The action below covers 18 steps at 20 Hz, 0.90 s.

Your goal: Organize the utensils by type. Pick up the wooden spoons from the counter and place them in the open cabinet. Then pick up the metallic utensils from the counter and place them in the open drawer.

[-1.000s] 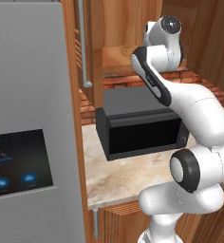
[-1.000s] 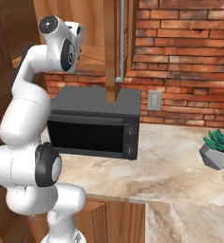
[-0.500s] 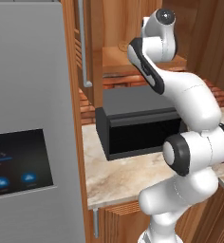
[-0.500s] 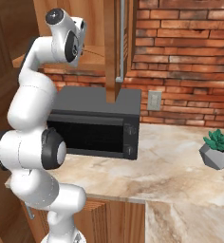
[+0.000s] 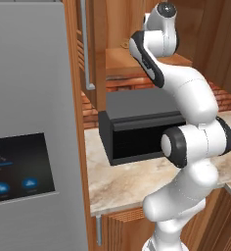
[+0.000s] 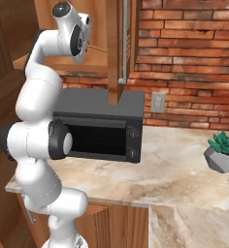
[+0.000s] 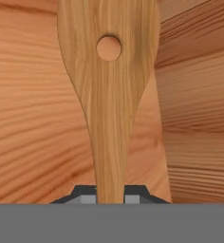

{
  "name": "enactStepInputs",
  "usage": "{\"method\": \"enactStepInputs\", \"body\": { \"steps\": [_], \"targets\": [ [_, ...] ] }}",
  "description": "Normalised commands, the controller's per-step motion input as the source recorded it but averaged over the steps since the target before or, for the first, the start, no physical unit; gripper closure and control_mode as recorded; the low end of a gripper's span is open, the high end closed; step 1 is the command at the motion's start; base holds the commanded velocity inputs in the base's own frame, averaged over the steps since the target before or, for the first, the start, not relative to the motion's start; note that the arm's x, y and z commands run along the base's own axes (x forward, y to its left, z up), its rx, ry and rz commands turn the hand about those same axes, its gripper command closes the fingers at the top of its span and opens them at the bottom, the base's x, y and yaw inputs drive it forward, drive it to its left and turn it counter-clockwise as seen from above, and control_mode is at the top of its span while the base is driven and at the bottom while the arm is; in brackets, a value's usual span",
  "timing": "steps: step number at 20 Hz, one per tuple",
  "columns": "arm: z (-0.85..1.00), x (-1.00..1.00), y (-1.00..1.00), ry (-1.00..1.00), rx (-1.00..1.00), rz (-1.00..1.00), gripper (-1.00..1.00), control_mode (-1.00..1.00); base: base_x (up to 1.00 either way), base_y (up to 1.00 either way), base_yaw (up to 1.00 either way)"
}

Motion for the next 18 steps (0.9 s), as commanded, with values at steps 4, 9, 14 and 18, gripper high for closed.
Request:
{"method": "enactStepInputs", "body": {
  "steps": [4,9,14,18],
  "targets": [
    [-0.12,0.44,0.00,0.00,0.00,0.00,1.00,-1.00,0.00,0.00,0.00],
    [-0.13,0.35,0.00,0.00,0.00,0.00,-1.00,-1.00,0.00,0.00,0.00],
    [-0.17,0.17,0.00,0.00,0.00,0.00,-1.00,-1.00,0.00,0.00,0.00],
    [-0.21,0.00,0.00,-0.01,0.00,0.00,-1.00,-1.00,0.00,0.00,0.00]
  ]
}}
